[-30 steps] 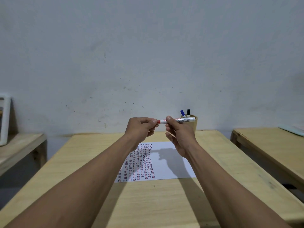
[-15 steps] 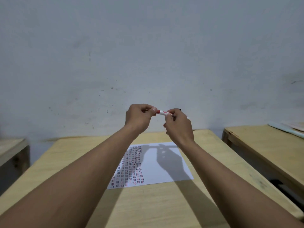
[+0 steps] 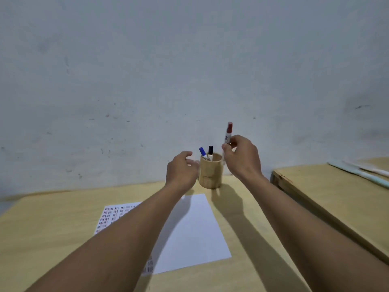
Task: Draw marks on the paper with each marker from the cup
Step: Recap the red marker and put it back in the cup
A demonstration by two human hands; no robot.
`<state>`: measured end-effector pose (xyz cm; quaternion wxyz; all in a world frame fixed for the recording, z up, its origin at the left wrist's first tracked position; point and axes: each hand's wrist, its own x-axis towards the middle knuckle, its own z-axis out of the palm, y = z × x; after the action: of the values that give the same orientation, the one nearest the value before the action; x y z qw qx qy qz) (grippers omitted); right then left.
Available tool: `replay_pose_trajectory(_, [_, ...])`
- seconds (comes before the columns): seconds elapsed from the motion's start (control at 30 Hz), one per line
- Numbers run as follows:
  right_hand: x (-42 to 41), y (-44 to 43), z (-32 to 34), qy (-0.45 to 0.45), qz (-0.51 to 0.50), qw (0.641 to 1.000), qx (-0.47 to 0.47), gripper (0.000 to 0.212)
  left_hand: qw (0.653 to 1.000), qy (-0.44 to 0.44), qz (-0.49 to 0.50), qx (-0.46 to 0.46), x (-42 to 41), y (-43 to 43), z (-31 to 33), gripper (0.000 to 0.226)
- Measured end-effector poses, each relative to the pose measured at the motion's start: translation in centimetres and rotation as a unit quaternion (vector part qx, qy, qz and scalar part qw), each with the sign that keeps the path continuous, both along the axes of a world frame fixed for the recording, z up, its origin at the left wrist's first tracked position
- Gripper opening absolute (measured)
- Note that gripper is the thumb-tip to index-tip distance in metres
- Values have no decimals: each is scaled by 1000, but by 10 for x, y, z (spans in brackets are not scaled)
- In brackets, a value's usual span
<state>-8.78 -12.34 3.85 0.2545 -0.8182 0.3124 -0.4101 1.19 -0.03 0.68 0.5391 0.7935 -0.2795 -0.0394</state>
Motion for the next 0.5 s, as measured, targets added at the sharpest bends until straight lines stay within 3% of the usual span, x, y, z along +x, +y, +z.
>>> replay_pose_trajectory(0.17, [17,-26,0,-33,-2,999,-2,16,997,59,-31,49,14,-34,-32,87])
replay_pose_trajectory(0.27, [31,-38,-7,-1,12,1000,15,16,995,49,-42,77,17,-49,-40,98])
replay_pose_trajectory(0.5, [50,-54,-21,102,58,986,116,27,994,82,-68,2,16,-71,-48,49])
